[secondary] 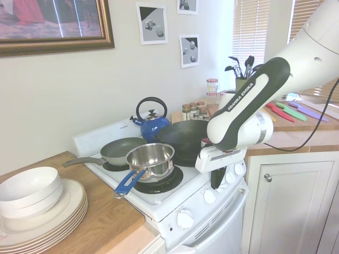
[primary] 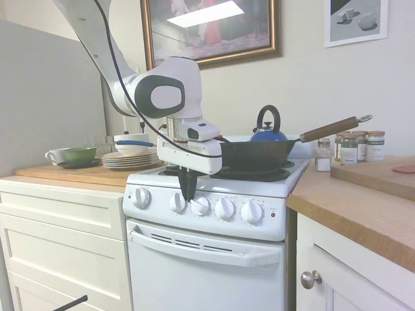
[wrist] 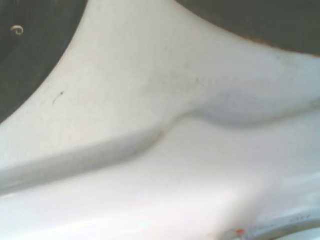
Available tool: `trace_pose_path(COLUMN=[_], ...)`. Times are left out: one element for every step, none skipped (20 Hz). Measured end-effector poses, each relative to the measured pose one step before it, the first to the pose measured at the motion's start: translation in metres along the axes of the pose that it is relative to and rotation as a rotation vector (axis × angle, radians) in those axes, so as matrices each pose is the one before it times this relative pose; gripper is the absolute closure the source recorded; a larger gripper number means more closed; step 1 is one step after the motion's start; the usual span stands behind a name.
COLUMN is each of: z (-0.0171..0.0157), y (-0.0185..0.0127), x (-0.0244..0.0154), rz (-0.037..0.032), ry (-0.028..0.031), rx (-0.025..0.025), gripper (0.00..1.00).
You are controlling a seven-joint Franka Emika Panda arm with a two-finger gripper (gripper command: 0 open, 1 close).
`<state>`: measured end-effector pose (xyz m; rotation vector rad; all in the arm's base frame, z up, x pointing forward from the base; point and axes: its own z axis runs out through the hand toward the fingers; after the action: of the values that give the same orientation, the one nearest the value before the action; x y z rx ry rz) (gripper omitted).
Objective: Turn on the stove on the top left
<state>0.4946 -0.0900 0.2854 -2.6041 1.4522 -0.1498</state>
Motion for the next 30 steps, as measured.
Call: trace_pose_path(z=[-0.00017, -0.00011, 0.00036, 0.00137, 0.00254, 0.00270, 0.00317, 0.00312, 0.00272, 0.00265, 0.00301, 0.00335, 0.00332, 0.00314, 0.00242, 0.00061, -0.00009, -0.00008, -0.00002, -0.00006, -0.00008, -0.00003, -0.00028, -0.00092, -0.00167, -0.00238, -0.00308, -0.00425, -0.00498, -0.00513], y=[0.00097, 0.00136, 0.00176, 0.00213, 0.00192, 0.00075, 0.00056, 0.00032, 0.00052, 0.00122, 0.00176, 0.00163, 0.00215, 0.00212, 0.00185, -0.00002, 0.00000, -0.00001, -0.00005, -0.00006, 0.00003, -0.00015, -0.00036, -0.00018, 0.00011, -0.00006, -0.00005, -0.00064, -0.00090, -0.00118], x=[0.00107, 0.00143, 0.00167, 0.00167, 0.00101, -0.00032, -0.00070, -0.00093, -0.00062, 0.00030, 0.00072, 0.00044, 0.00098, 0.00125, 0.00125, -0.00018, 0.00015, 0.00012, -0.00001, 0.00005, 0.00015, -0.00016, -0.00042, -0.00043, -0.00103, -0.00180, -0.00168, -0.00171, -0.00168, -0.00204], rz=[0.00147, 0.00301, 0.00243, 0.00575, 0.00209, 0.00032, 0.00015, -0.00047, 0.00024, 0.00103, 0.00150, 0.00086, 0.00098, 0.00096, 0.00081, -0.00117, 0.00012, -0.00053, -0.00076, -0.00213, -0.00223, -0.00154, -0.00289, -0.00642, -0.00845, -0.00893, -0.00846, -0.00663, -0.00550, -0.00456], ry=[-0.00125, -0.00167, -0.00232, -0.00419, -0.00620, -0.00726, -0.00717, -0.00603, -0.00496, -0.00314, -0.00329, -0.00388, -0.00366, -0.00190, -0.00097, -0.00052, 0.00089, 0.00097, 0.00032, 0.00120, 0.00160, 0.00105, 0.00112, 0.00406, 0.00914, 0.01171, 0.01385, 0.01119, 0.01139, 0.01053], rx=[0.00267, 0.00293, 0.00231, 0.00141, 0.00059, 0.00129, -0.00105, -0.00217, -0.00373, -0.00432, -0.00518, -0.00572, -0.00602, -0.00478, -0.00353, -0.00067, 0.00048, 0.00014, -0.00025, -0.00071, -0.00078, -0.00006, -0.00021, -0.00072, 0.00034, 0.00191, 0.00199, 0.00196, 0.00323, 0.00373], gripper=[1.00, 1.00, 1.00, 1.00, 1.00, 1.00, 1.00, 1.00, 1.00, 1.00, 1.00, 1.00, 1.00, 1.00, 1.00, 1.00, 1.00, 1.00, 1.00, 1.00, 1.00, 1.00, 1.00, 1.00, 1.00, 1.00, 1.00, 1.00, 1.00, 1.00])
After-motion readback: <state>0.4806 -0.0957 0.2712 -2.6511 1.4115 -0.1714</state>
